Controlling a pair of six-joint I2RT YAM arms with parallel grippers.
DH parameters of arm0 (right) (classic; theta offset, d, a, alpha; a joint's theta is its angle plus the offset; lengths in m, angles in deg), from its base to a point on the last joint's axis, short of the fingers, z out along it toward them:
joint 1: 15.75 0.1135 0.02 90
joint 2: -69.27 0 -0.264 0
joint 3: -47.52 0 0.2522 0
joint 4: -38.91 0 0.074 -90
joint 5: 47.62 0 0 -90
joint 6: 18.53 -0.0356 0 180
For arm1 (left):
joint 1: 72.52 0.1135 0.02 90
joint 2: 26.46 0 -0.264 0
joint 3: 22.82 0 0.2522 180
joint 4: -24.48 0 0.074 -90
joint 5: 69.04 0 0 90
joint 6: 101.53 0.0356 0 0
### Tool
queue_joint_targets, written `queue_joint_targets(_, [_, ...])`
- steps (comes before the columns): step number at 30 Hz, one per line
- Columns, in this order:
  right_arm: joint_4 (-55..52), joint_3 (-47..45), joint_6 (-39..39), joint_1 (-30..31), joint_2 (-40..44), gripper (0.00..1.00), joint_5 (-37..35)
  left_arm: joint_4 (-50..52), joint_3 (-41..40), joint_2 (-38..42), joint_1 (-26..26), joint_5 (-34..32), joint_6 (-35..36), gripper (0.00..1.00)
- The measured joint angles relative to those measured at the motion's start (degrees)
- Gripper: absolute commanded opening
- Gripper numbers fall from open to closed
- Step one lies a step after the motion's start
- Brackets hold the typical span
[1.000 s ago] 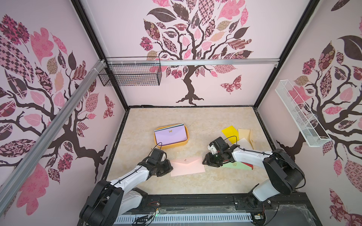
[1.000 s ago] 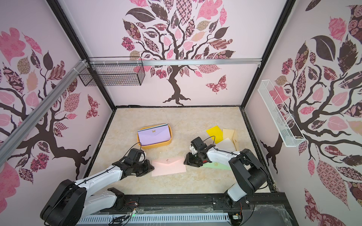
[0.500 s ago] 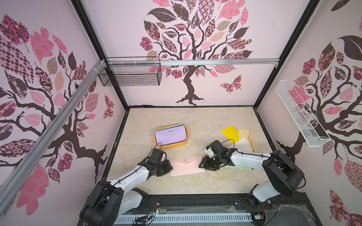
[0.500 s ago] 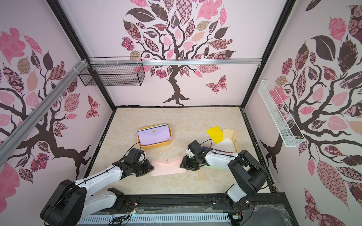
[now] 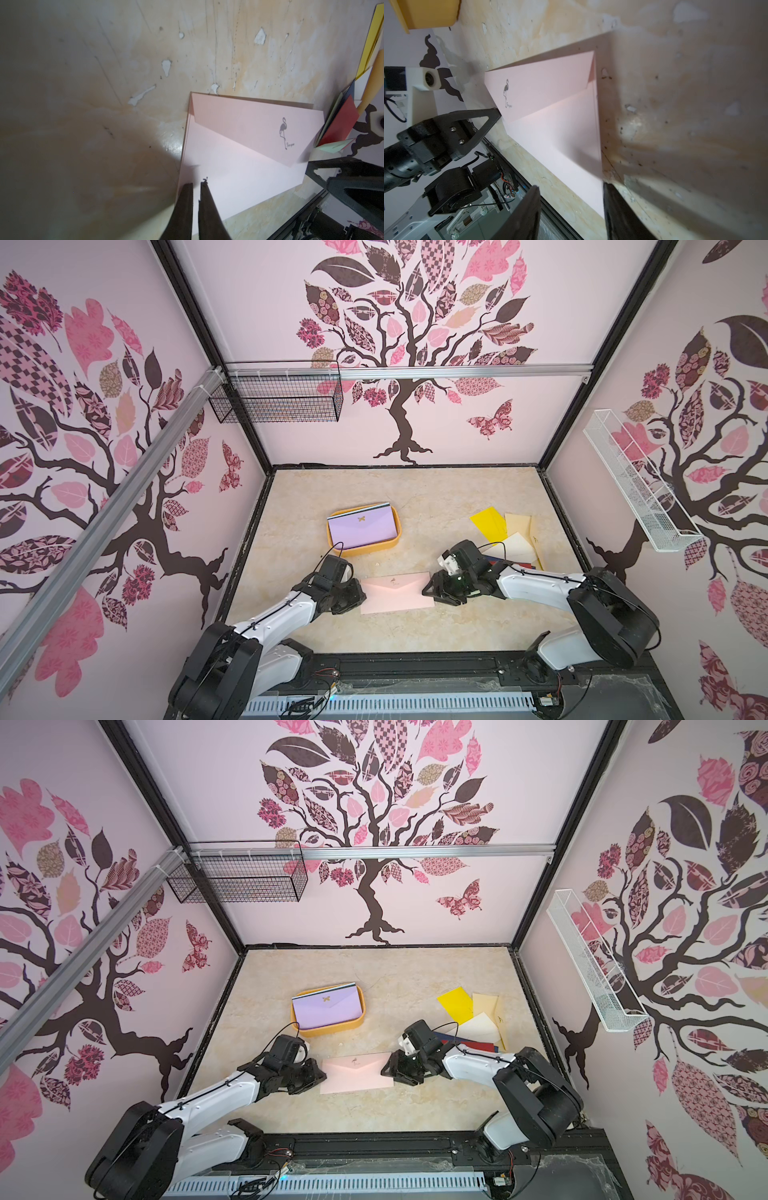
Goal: Put the sealed envelopes into the storage box
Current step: Pick up the envelope from the center of the board.
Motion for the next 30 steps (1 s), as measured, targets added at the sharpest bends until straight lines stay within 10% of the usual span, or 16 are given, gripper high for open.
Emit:
queue_joint_targets(9, [13.90,-3.39,-2.89,-2.05,3.80,0.49,6.05,-0.04,0.00,0.00,-0.04,-0.13,0.11,0.12])
queue_joint_targets(22, [14.16,-2.34,3.17,-2.05,3.72,0.09,8.26,-0.04,-0.02,0.35,-0.13,-0.13,0.11,0.16])
queue_joint_targets(30, [7.41,0.57,12.22,-2.14,3.82,0.00,6.71,3.89,0.04,4.57,-0.33,-0.11,-0.55,0.42])
